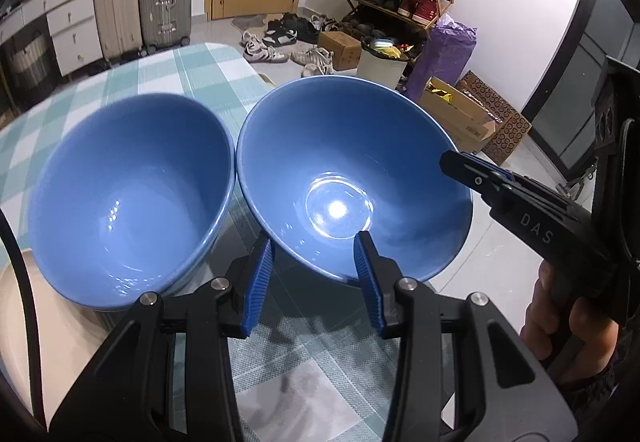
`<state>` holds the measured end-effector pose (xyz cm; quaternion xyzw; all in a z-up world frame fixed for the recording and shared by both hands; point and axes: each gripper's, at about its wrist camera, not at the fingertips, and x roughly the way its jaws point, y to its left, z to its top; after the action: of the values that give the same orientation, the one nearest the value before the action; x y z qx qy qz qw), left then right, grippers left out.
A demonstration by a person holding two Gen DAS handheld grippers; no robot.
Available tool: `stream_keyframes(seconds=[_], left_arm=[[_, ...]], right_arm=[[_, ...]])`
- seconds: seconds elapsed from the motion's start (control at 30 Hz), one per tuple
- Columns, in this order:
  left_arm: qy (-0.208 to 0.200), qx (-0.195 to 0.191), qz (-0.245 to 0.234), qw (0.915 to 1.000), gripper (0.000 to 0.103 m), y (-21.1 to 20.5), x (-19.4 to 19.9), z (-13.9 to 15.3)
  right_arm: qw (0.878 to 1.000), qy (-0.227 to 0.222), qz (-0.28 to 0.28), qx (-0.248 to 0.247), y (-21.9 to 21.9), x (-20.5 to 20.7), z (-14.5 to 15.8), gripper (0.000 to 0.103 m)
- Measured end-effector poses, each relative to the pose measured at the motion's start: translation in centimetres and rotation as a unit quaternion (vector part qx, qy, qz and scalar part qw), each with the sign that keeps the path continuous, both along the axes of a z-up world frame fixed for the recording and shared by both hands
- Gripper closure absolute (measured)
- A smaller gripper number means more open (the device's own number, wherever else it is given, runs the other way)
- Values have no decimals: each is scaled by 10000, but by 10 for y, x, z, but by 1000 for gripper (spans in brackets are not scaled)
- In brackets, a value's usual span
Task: Organize plates and bowls
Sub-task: 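Close the left tool on one blue bowl rim while the right tool grips the other, then lift the left tool's bowl and nest it into the bowl held by the right tool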
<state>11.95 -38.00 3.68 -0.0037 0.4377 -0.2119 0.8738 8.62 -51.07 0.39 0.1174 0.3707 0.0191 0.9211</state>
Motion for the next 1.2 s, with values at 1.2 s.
stream_keyframes(seconds=[1.2], left_arm=[[-583,-263,-57,9979,65,18,-56,86]], right_arm=[[9962,-855,-137,-136,19,-47,66,83]])
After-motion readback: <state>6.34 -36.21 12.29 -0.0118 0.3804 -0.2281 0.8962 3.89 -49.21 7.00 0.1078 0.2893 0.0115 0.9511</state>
